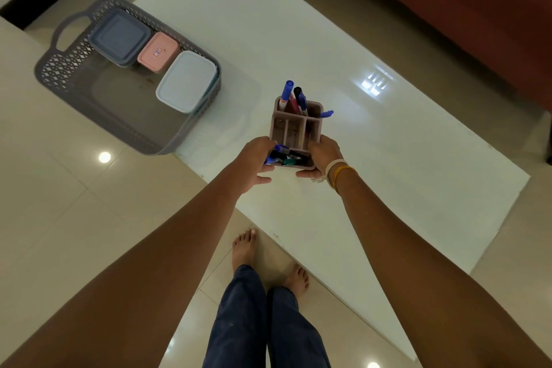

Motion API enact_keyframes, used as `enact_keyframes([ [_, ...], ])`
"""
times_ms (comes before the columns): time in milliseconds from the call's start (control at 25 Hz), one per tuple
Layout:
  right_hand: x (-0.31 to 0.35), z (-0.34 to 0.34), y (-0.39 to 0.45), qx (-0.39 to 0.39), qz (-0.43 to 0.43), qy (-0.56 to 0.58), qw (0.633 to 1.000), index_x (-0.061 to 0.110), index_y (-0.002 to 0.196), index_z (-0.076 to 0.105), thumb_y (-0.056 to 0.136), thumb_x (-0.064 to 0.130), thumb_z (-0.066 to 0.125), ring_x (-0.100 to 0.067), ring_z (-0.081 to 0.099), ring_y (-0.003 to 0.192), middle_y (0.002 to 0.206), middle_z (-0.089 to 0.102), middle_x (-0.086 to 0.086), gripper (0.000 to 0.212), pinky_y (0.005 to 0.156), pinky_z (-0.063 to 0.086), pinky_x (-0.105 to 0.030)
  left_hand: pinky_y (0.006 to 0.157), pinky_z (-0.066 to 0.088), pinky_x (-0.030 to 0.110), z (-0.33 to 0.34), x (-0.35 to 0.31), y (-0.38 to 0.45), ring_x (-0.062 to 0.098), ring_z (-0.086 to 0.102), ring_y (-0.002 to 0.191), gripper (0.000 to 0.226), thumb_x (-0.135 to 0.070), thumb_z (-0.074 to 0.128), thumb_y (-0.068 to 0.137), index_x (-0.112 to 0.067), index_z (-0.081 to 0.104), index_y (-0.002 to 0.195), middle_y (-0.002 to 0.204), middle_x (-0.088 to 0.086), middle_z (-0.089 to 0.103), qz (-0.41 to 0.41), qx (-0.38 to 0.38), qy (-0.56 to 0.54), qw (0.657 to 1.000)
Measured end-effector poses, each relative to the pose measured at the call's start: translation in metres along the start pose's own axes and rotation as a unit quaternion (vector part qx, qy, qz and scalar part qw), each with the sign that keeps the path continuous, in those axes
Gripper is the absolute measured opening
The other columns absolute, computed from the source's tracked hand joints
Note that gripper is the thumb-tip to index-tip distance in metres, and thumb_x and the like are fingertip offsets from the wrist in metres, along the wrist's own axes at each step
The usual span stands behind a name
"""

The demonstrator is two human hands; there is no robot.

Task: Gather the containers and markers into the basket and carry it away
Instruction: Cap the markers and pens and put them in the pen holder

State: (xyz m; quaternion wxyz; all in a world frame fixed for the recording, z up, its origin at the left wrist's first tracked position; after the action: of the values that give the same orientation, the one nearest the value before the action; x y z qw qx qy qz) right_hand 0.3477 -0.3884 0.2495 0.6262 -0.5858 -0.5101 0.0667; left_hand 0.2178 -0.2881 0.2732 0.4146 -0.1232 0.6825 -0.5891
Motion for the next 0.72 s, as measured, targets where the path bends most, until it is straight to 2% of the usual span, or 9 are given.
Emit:
enact_keyframes([
  [120, 0.021, 0.014, -0.016, 0.021, -0.022, -0.009, 0.999, 0.012, 0.115, 0.061, 0.094, 0.033, 0.055, -0.037, 0.070, 0.090, 0.113, 0.067, -0.014, 0.030, 0.068, 0.062, -0.048, 0.094, 0.047, 0.048, -0.022, -0.009, -0.009, 0.031, 0.058, 0.114, 0.042, -0.034, 0.052, 0.094, -0.014, 0.049, 0.131, 0.130, 0.015, 0.056, 0.010, -0.016, -0.014, 1.000],
  [240, 0.054, 0.027, -0.038, 0.040, -0.037, -0.035, 0.998, 0.012, 0.107, 0.061, 0.092, 0.025, 0.056, -0.040, 0.071, 0.084, 0.103, 0.066, -0.012, 0.021, 0.069, 0.062, -0.050, 0.088, 0.048, 0.047, -0.050, -0.023, -0.030, 0.033, 0.060, 0.110, 0.043, -0.033, 0.053, 0.093, -0.017, 0.051, 0.132, 0.130, 0.014, 0.057, 0.028, -0.030, -0.026, 0.999],
  [400, 0.100, 0.060, -0.070, 0.073, -0.061, -0.070, 0.993, 0.010, 0.091, 0.061, 0.087, 0.015, 0.060, -0.042, 0.070, 0.080, 0.093, 0.062, -0.012, 0.007, 0.050, 0.060, -0.046, 0.089, 0.046, 0.047, -0.094, -0.035, -0.069, 0.038, 0.056, 0.118, 0.038, -0.031, 0.048, 0.097, -0.020, 0.053, 0.133, 0.125, 0.008, 0.057, 0.044, -0.030, -0.059, 0.997],
  [520, 0.127, 0.100, -0.083, 0.086, -0.092, -0.113, 0.986, 0.012, 0.081, 0.062, 0.082, 0.018, 0.063, -0.039, 0.072, 0.067, 0.088, 0.065, -0.012, 0.006, 0.041, 0.057, -0.036, 0.089, 0.047, 0.047, -0.135, -0.039, -0.088, 0.037, 0.059, 0.110, 0.032, -0.033, 0.052, 0.094, -0.018, 0.058, 0.122, 0.120, 0.006, 0.059, 0.051, -0.051, -0.079, 0.994],
  [640, 0.145, 0.150, -0.084, 0.102, -0.106, -0.132, 0.980, 0.009, 0.084, 0.066, 0.077, 0.018, 0.066, -0.038, 0.072, 0.064, 0.086, 0.068, -0.013, 0.012, 0.043, 0.057, -0.035, 0.093, 0.047, 0.047, -0.180, -0.040, -0.091, 0.036, 0.060, 0.104, 0.027, -0.030, 0.050, 0.095, -0.016, 0.057, 0.116, 0.118, 0.008, 0.060, 0.061, -0.081, -0.099, 0.990],
  [720, 0.152, 0.177, -0.079, 0.091, -0.109, -0.131, 0.981, 0.007, 0.081, 0.067, 0.075, 0.018, 0.065, -0.040, 0.072, 0.062, 0.084, 0.069, -0.014, 0.013, 0.051, 0.060, -0.044, 0.097, 0.046, 0.047, -0.205, -0.039, -0.089, 0.035, 0.060, 0.102, 0.033, -0.026, 0.049, 0.096, -0.012, 0.055, 0.125, 0.119, 0.011, 0.060, 0.062, -0.098, -0.109, 0.987],
])
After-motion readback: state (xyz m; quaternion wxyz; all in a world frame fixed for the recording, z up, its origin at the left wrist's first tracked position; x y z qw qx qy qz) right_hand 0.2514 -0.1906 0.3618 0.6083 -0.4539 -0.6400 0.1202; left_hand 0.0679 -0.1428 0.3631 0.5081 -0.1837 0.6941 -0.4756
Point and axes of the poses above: each hand's wrist, its own y-axis towards the middle knuckle, its own z-axis out of the palm, x = y × z, the point moved 8 cm from there along y, towards the middle knuckle
